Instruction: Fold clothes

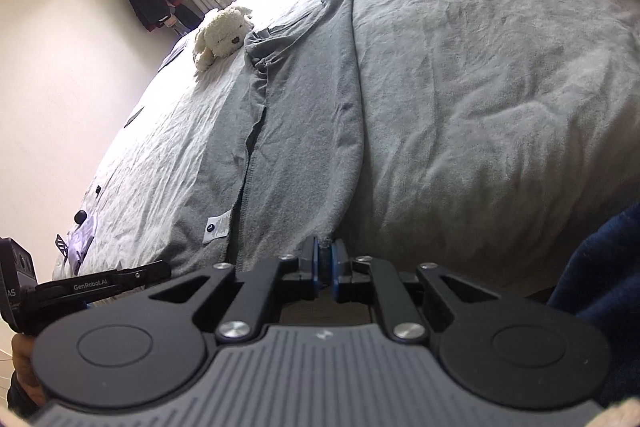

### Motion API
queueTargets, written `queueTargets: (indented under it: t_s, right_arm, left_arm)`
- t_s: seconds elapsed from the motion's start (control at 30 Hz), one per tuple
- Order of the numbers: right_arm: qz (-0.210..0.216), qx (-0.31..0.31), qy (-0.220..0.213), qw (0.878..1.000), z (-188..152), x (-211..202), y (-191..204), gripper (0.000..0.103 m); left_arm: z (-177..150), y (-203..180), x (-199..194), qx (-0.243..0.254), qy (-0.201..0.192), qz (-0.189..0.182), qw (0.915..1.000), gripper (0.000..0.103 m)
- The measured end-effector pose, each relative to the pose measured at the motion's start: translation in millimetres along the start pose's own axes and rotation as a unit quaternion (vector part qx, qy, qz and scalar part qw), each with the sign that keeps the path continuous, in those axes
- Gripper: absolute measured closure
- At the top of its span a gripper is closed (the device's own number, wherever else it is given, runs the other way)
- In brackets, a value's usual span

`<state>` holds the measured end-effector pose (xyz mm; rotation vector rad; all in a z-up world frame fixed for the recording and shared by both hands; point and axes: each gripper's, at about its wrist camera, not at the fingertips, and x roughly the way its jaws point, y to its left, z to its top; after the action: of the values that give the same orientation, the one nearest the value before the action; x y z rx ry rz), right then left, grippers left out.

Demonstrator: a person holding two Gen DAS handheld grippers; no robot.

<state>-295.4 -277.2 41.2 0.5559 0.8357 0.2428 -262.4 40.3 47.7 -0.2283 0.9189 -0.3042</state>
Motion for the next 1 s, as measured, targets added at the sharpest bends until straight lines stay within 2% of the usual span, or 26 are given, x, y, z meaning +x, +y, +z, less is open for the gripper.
queueTargets:
  t_s: [0.13,0.27,0.3,0.53,0.63,0.67,0.77,0.87,1.0]
  right_arm:
    - [0.008,0.0,-0.012,1.0,11.5,-1.6,3.9,0.093]
    - [0.015,0.009,0.002,1.0,11.7,3.2,2.4,0.093]
    - [0.015,0.013,0.018,1.0,8.0,4.7,2.4,0.093]
    - [-0.041,-0.001,0.047,0.998,-16.2,3.5,-1.3,0.092]
    - [-0.05,0.015,0.046,0.998,-13.1,1.7,-6.9,0.087]
    - [-0.05,0.007,0.041,0.998,-11.3,-1.2,-5.3,0.087]
    - [-0.056,-0.027,0.024,0.998,-4.7,-10.8,1.4,0.085]
    - [-0.064,-0.05,0.01,0.997,9.7,-10.9,2.5,0.08]
    - [-0.064,-0.099,0.009,0.993,51.1,11.2,12.6,0.08]
  left_arm:
    - [9.6,2.3,0.1,-0.009,-0.004,-0.004,0.9999,0.1]
    - [7.7,3.1,6.5,-0.011,0.012,-0.006,0.9998,0.1]
    - [4.0,2.6,7.6,-0.01,0.02,-0.006,0.9997,0.1]
    - [-22.8,-1.6,11.3,0.032,0.036,0.021,0.9986,0.1]
    - [-21.0,1.9,7.5,0.033,0.046,0.008,0.9984,0.097]
    - [-19.3,3.7,4.2,0.033,0.048,0.001,0.9983,0.091]
    - [-11.4,12.5,-9.9,0.031,0.035,-0.007,0.9989,0.081]
    - [6.2,19.8,-16.3,0.034,0.019,-0.001,0.9993,0.077]
    - [51.9,7.7,2.1,0.072,-0.002,0.006,0.9974,0.071]
